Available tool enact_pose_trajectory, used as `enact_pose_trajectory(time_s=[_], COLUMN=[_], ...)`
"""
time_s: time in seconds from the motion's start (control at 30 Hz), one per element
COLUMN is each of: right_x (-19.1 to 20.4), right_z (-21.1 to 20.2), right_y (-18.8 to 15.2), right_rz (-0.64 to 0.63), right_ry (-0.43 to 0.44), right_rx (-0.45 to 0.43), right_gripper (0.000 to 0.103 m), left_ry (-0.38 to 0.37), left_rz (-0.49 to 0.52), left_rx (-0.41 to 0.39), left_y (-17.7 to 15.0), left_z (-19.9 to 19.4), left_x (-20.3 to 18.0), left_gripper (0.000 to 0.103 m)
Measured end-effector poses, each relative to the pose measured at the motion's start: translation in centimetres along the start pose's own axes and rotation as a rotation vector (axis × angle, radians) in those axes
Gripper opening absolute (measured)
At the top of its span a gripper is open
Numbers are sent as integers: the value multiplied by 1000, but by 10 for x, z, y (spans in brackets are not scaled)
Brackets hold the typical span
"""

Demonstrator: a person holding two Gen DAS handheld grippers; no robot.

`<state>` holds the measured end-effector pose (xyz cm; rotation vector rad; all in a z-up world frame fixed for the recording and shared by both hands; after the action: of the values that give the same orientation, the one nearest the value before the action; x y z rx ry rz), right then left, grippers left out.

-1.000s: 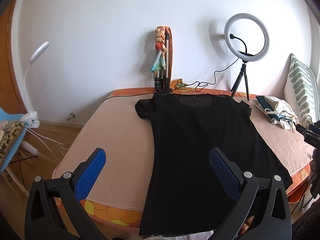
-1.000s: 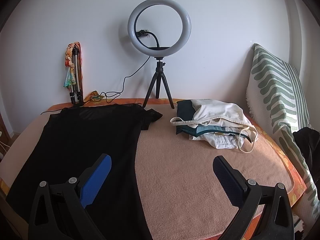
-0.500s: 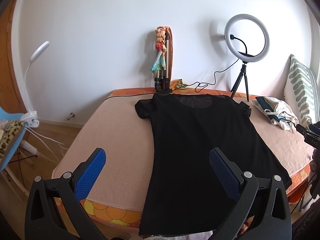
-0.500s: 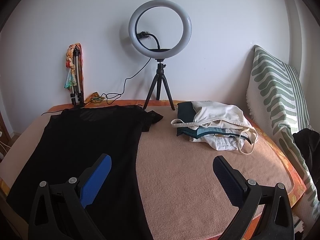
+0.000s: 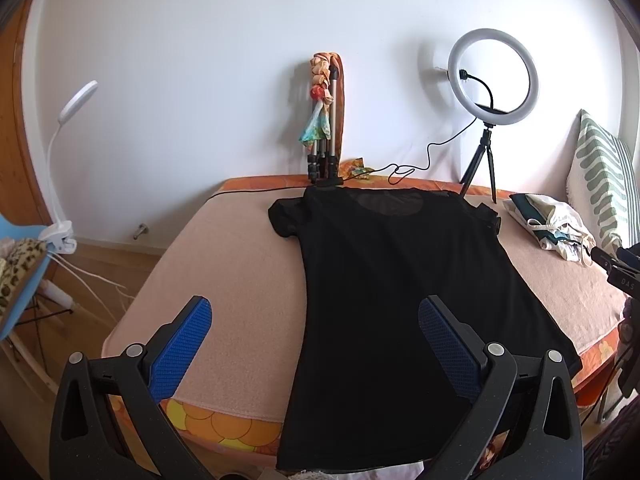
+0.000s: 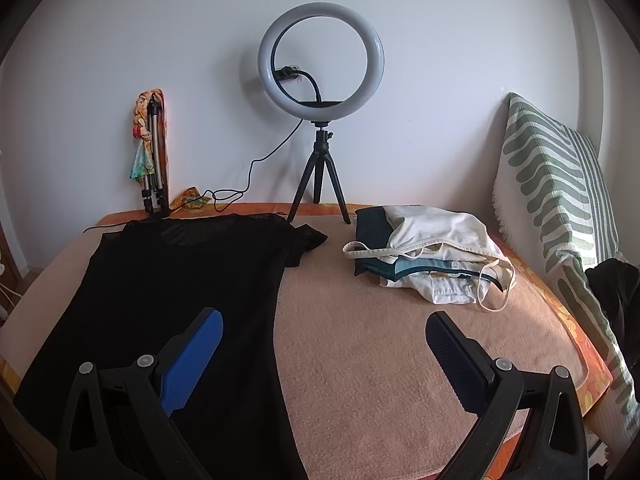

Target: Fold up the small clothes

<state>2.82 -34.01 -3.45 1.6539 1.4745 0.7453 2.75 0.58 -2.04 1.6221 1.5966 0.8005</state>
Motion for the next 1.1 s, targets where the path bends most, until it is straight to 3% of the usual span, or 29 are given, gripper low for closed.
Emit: enact_pose_trajectory(time_s=[1.1], right_x=[3], right_z=[-3], right_y=[6], right_rz=[3], right_ry=[-2], right_rx=[-18], right_gripper=[103], left_ry=[-6], left_rz=[-4], left_rx=[6], left_y=[4], left_z=[-1], left_x=[1], left_gripper=[103])
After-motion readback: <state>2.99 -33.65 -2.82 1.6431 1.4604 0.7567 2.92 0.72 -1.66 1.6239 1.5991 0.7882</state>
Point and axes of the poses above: each gripper's, at about its wrist camera, not at the fingertips, and z roughly the way its jaws point, x to its left, y to its top, the point moved 4 cm from there along z, roughly the way its jaws point, and after that the axes turned 4 degrees about -y, right-handed, at the moved point
